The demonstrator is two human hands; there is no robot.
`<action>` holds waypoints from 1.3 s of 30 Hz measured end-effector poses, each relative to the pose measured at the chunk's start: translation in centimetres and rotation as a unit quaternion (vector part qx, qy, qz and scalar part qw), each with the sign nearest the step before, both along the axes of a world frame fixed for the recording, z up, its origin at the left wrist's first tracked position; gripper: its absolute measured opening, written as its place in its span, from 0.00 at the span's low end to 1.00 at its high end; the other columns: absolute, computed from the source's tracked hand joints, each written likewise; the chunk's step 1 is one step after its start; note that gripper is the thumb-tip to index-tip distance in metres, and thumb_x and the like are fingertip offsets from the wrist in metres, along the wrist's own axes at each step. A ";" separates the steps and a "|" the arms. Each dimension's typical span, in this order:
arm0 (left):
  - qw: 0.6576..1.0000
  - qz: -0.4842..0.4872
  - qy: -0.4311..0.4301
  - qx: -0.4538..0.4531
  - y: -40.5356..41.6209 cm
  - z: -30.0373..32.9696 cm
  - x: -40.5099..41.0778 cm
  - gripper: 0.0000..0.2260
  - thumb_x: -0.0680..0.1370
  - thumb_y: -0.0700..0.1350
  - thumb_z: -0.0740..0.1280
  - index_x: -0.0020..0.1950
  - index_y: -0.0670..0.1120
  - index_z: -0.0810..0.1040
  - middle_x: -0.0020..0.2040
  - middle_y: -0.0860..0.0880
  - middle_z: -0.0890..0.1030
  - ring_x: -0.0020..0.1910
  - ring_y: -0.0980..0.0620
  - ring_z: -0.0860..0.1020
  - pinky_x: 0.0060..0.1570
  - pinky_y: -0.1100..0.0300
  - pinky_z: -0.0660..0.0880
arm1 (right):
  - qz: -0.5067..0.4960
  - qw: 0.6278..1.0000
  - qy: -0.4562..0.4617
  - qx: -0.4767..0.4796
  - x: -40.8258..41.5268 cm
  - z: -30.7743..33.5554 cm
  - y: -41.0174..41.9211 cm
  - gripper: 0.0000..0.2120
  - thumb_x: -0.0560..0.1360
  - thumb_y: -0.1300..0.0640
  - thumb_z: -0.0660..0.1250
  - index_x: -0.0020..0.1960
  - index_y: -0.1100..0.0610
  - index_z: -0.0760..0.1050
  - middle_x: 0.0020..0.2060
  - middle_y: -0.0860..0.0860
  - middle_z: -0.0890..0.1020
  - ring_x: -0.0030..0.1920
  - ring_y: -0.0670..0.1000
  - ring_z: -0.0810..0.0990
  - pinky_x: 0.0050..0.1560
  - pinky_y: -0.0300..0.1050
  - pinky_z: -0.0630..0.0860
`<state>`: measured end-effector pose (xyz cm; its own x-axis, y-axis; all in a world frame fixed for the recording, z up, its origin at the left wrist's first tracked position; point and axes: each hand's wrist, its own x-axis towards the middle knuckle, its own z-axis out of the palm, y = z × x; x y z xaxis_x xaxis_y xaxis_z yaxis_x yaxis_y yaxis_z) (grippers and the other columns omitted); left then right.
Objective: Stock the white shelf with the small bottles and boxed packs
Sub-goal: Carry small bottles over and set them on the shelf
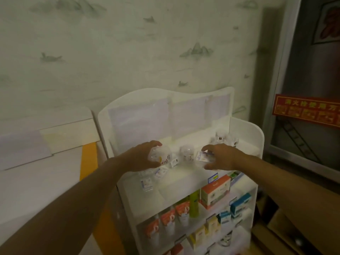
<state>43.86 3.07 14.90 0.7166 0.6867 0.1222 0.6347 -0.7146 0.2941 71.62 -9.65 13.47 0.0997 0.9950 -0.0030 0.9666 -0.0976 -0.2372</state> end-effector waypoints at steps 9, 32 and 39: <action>0.999 0.000 -0.033 -0.028 7.0 -2.0 2.1 0.29 0.70 0.44 0.75 0.68 0.48 0.68 0.66 0.49 0.72 0.61 0.54 0.71 0.57 0.62 0.68 | 0.054 0.996 -0.016 -0.064 -0.8 -6.0 8.3 0.35 0.71 0.41 0.71 0.74 0.48 0.63 0.67 0.52 0.75 0.64 0.54 0.75 0.61 0.49 0.74; 0.988 0.126 -0.068 -0.060 11.3 -0.6 -2.1 0.32 0.70 0.51 0.76 0.71 0.56 0.66 0.62 0.57 0.74 0.59 0.57 0.75 0.59 0.62 0.73 | 0.254 0.965 -0.002 -0.066 -10.6 -14.8 24.8 0.39 0.70 0.40 0.71 0.75 0.50 0.61 0.70 0.54 0.72 0.67 0.59 0.71 0.66 0.55 0.70; 0.976 0.154 -0.119 -0.097 9.4 -1.4 0.1 0.25 0.69 0.46 0.77 0.57 0.65 0.69 0.55 0.66 0.74 0.53 0.67 0.76 0.46 0.75 0.74 | 0.316 0.945 -0.088 -0.007 -5.7 -9.5 25.1 0.33 0.73 0.39 0.67 0.74 0.48 0.64 0.72 0.51 0.69 0.71 0.57 0.66 0.68 0.54 0.66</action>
